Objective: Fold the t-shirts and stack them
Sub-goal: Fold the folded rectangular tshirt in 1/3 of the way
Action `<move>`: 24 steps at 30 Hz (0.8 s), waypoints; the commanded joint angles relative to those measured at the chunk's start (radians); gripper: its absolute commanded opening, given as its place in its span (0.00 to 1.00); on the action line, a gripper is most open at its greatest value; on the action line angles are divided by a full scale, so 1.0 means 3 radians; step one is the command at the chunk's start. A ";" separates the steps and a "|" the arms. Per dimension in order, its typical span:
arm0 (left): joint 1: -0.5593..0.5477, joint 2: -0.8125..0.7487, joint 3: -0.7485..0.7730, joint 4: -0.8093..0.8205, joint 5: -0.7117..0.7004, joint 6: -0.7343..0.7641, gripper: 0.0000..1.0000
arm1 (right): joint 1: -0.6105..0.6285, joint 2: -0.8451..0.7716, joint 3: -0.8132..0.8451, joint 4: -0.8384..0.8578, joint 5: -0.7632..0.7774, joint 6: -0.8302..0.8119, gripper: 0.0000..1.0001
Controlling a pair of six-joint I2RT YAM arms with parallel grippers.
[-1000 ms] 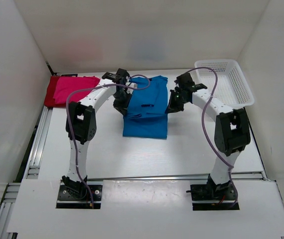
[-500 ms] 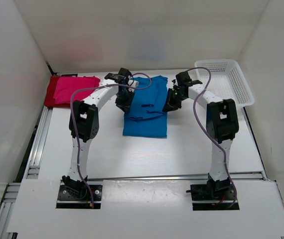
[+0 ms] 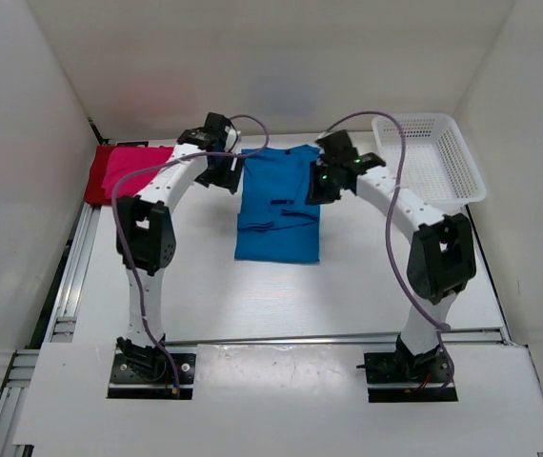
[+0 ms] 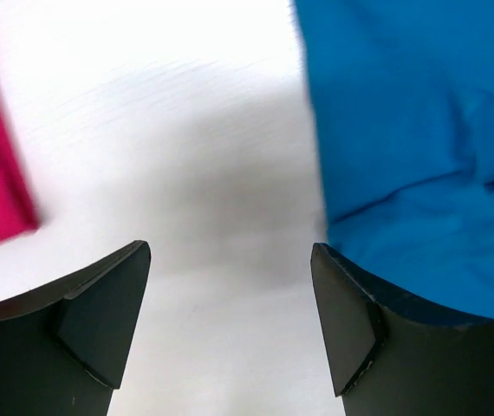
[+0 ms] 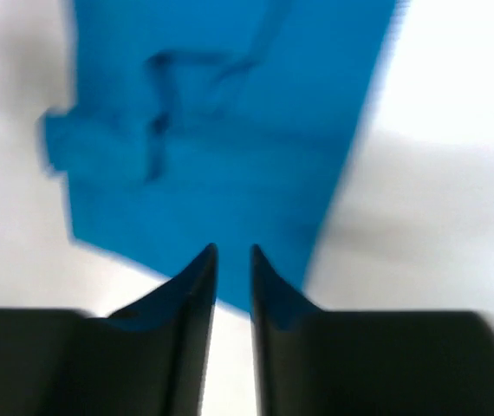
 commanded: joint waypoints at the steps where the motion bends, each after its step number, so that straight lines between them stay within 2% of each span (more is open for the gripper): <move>1: 0.0136 -0.0534 -0.0304 0.0105 -0.0147 -0.0001 0.86 | 0.0496 -0.0030 -0.0232 0.0063 0.0345 -0.0143 0.19; 2: 0.0137 -0.0570 -0.0371 0.0105 -0.0147 -0.0001 0.86 | 0.0569 0.0032 -0.0232 0.0063 0.0391 -0.0143 0.10; 6: 0.0208 -0.0693 -0.0703 0.0166 -0.0117 -0.0001 0.86 | 0.0865 0.0481 -0.0028 0.0098 0.0549 -0.0113 0.01; 11: 0.0239 -0.0796 -0.0944 0.0166 -0.0086 -0.0001 0.86 | 0.0938 0.0860 0.0350 0.0098 0.0657 -0.0072 0.00; 20: 0.0239 -0.0826 -0.1042 0.0197 -0.0086 -0.0001 0.87 | 0.0938 0.1136 0.0448 0.0098 0.0928 0.0072 0.00; 24: 0.0239 -0.0826 -0.1042 0.0197 -0.0086 -0.0001 0.87 | 0.0938 0.1346 0.0662 0.0012 0.0964 0.0072 0.00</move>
